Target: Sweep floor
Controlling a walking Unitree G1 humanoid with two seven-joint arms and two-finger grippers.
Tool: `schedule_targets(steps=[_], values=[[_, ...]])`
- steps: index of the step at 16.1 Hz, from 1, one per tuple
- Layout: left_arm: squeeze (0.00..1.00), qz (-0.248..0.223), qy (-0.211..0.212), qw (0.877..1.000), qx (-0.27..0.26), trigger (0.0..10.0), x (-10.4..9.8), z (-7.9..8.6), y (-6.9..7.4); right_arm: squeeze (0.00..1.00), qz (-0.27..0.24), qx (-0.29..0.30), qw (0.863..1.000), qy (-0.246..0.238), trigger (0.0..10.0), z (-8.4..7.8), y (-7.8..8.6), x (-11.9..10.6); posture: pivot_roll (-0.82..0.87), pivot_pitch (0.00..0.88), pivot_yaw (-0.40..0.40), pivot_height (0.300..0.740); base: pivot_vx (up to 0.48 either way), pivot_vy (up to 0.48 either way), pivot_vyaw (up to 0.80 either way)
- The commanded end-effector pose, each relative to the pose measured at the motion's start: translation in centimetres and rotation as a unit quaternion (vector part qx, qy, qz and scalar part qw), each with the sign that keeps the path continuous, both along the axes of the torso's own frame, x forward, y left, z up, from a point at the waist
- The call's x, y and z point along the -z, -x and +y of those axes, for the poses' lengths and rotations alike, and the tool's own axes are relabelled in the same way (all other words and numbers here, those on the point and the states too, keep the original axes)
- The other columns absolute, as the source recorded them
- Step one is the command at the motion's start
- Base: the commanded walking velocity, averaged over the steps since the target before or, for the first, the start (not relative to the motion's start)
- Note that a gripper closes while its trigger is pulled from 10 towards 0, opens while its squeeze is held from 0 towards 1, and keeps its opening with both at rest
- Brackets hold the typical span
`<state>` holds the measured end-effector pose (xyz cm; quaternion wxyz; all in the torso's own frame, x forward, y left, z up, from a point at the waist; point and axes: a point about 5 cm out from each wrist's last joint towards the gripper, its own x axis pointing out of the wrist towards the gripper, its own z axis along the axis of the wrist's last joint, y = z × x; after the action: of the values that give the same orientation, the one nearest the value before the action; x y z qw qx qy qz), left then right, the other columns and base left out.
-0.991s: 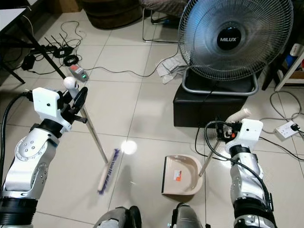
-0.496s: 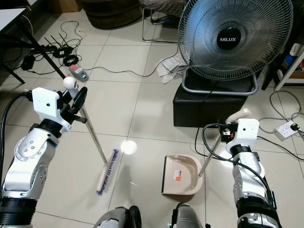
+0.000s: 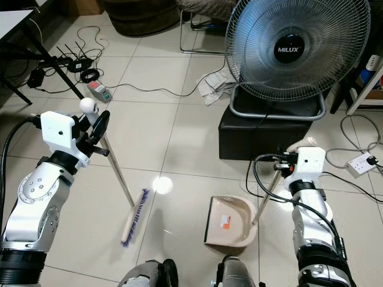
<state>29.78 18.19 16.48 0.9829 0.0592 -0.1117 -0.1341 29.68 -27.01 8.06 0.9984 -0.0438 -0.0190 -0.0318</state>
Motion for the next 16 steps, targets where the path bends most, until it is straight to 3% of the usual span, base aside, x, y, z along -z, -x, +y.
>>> schedule_targets(steps=[1,5,10,11,13,16], values=[[0.0,-0.007,-0.012,1.0,-0.014,10.0,-0.3,0.9,0.3,0.0,0.016,0.0,1.0,0.005,0.0,0.0,0.3,0.7,-0.06,0.18,0.142,0.74,0.0,0.0,0.0],[0.0,-0.005,-0.012,1.0,-0.012,10.0,-0.2,0.8,0.2,0.0,0.013,0.017,1.0,-0.006,0.0,-0.3,0.3,0.7,-0.06,0.178,0.144,0.74,0.0,0.0,0.0],[0.0,-0.015,-0.012,1.0,-0.017,10.0,-0.3,0.7,-0.7,0.0,0.002,0.081,0.995,-0.051,0.0,0.1,0.1,0.7,-0.1,0.105,0.123,0.74,0.0,0.0,0.0],[0.0,-0.013,-0.014,0.999,-0.026,10.0,-0.3,1.1,-1.2,0.0,-0.024,0.089,0.994,-0.059,0.0,1.4,-0.1,-0.3,-0.11,0.082,0.111,0.74,0.0,0.0,0.0],[0.0,-0.004,-0.018,0.999,-0.03,10.0,0.0,1.4,-1.3,0.0,-0.027,0.098,0.993,-0.064,0.0,2.2,-0.2,-0.7,-0.12,0.071,0.107,0.74,0.0,0.0,0.0],[0.0,0.019,-0.023,0.999,-0.019,10.0,1.2,1.8,-0.9,0.0,-0.025,0.101,0.992,-0.077,0.0,5.2,0.4,-1.7,-0.13,0.044,0.111,0.74,0.0,0.0,0.0]])
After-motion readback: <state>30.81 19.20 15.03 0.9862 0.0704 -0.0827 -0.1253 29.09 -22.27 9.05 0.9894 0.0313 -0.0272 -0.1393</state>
